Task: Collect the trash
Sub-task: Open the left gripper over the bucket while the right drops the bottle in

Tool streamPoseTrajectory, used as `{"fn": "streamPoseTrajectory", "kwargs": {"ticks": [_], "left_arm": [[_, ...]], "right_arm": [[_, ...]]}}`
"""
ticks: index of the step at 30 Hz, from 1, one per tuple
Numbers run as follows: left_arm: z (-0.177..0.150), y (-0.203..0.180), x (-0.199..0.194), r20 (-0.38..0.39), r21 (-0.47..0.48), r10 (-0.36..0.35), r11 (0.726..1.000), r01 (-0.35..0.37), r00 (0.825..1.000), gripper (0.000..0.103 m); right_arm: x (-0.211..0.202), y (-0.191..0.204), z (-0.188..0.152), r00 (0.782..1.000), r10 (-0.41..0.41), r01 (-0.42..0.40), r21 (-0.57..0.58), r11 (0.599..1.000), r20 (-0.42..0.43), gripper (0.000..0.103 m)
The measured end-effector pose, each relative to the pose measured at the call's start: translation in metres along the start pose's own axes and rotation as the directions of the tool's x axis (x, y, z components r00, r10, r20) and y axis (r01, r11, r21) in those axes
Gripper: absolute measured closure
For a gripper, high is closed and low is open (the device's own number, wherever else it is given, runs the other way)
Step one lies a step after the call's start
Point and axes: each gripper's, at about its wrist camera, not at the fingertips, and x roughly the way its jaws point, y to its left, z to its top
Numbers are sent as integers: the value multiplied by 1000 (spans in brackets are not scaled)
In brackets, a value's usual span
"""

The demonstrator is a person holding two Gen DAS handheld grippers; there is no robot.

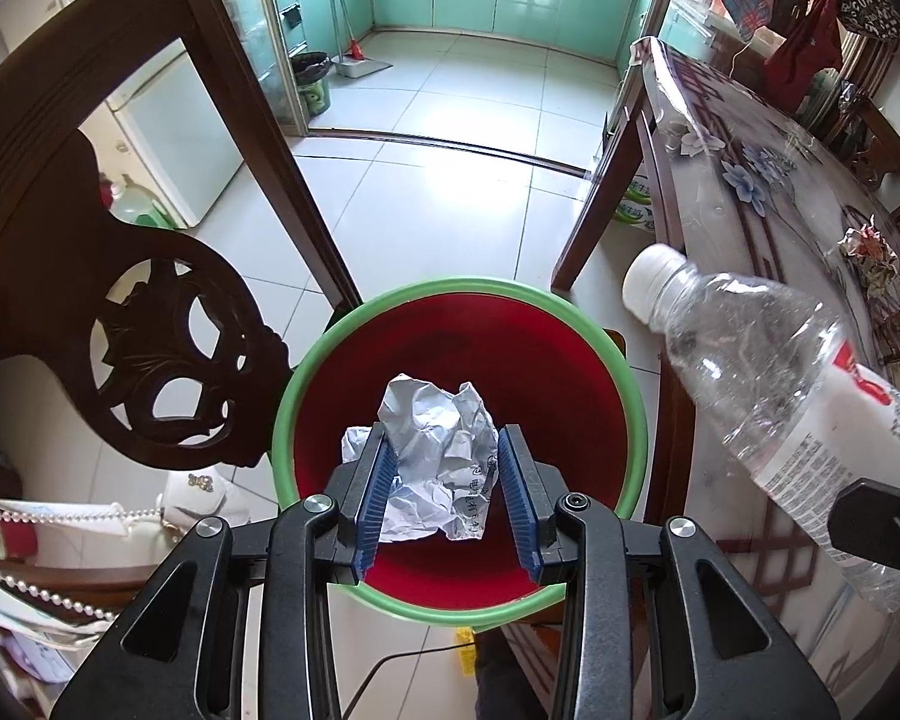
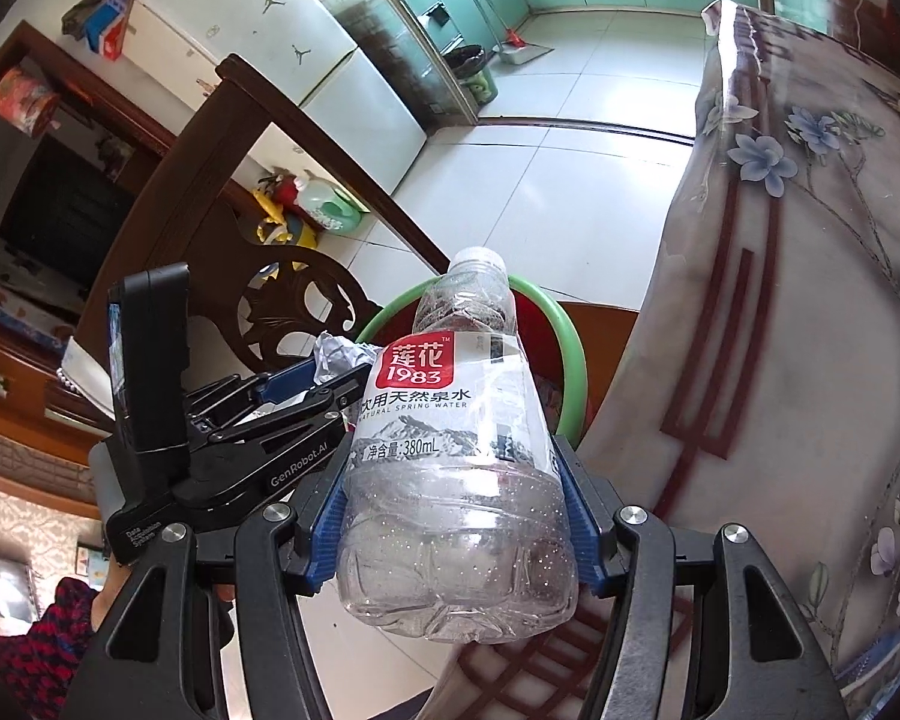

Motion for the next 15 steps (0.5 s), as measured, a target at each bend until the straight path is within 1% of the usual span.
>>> {"fn": "streamPoseTrajectory", "kwargs": {"ticks": [6, 11, 14, 15], "left_arm": [[3, 2, 2, -5, -15, 0, 1000, 0, 1000, 69], [3, -1, 2, -3, -7, 4, 1000, -4, 1000, 69], [3, 0, 1, 1, -20, -2, 1000, 2, 1000, 66], [3, 0, 0, 5, -26, -3, 1000, 3, 1000, 66]], "right_arm": [[2, 2, 6, 1000, -19, 19, -15, 1000, 13, 44], [7, 7, 12, 999, -30, 31, -38, 999, 22, 44], [8, 10, 17, 999, -36, 38, -48, 998, 33, 45], [9, 12, 21, 998, -41, 44, -56, 998, 38, 47]]}}
